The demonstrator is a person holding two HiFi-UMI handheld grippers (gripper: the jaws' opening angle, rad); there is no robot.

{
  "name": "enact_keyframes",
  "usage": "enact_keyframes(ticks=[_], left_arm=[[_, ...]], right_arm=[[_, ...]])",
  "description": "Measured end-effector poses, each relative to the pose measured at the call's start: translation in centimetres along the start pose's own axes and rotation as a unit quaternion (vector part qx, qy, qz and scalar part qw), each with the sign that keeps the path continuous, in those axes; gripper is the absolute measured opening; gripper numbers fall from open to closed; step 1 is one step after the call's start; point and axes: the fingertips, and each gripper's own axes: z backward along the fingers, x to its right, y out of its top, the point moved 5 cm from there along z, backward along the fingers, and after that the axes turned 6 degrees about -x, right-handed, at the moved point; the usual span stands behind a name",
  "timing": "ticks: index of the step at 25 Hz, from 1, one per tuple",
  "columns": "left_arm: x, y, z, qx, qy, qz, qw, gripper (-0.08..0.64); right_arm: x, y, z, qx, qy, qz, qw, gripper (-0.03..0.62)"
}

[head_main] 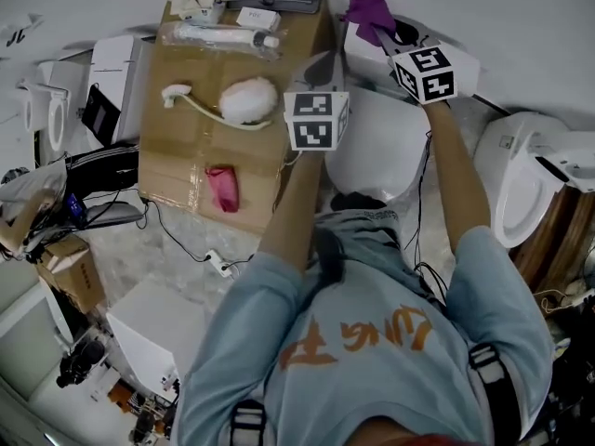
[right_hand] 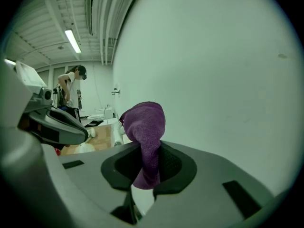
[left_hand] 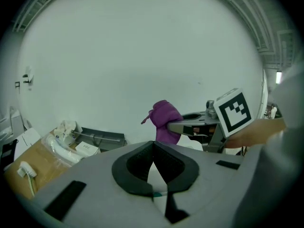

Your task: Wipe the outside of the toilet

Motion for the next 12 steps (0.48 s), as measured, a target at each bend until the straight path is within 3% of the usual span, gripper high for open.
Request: enact_keyframes(ticks=[6, 12], left_arm=[[0.1, 0.2, -3.3, -0.034, -0.005, -0.02, 0.9992, 0.025], [-0.3, -0.2, -4.9, -0.05, -0.002, -0.015, 0.9986, 0.025]], right_arm=[[2.3, -0.8, -6.0, -0.043, 0.036, 0.077, 0.995, 0.077], [2.7, -3.0, -10.7, -0.093, 0.075, 0.155, 0.981, 0.075]])
